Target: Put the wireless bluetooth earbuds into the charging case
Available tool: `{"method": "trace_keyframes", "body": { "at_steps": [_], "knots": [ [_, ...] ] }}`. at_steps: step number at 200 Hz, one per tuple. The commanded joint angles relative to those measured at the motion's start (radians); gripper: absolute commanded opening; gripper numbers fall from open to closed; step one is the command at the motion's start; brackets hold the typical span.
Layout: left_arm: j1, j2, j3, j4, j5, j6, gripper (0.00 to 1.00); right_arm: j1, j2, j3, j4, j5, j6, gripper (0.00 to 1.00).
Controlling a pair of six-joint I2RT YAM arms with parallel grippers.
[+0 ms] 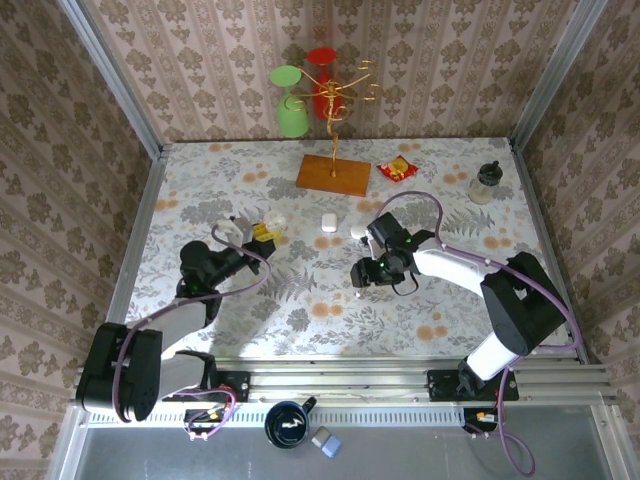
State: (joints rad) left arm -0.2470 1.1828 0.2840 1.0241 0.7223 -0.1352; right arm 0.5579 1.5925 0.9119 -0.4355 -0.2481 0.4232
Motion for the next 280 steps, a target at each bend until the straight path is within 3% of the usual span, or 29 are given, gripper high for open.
{"method": "trace_keyframes", "body": {
  "at_steps": [1, 63, 157, 190, 280],
  "knots": [
    [-0.001, -0.025, -0.003, 0.01, 0.014, 0.0, 0.02, 0.012, 0.019, -0.013, 0.013, -0.071, 0.031, 0.58],
    [-0.005, -0.038, -0.017, 0.014, 0.012, -0.003, 0.02, 0.075, 0.073, 0.046, -0.02, -0.049, -0.018, 0.58],
    [-0.006, -0.052, -0.022, 0.008, 0.002, 0.005, 0.02, 0.063, 0.223, 0.196, -0.096, 0.002, -0.124, 0.57],
    [-0.006, -0.061, -0.023, -0.008, 0.001, 0.011, 0.02, 0.059, 0.222, 0.168, -0.152, 0.019, -0.149, 0.57],
    [-0.005, -0.053, -0.014, -0.036, -0.017, 0.051, 0.03, 0.062, 0.109, 0.026, -0.115, -0.103, -0.11, 0.56]
  ]
}}
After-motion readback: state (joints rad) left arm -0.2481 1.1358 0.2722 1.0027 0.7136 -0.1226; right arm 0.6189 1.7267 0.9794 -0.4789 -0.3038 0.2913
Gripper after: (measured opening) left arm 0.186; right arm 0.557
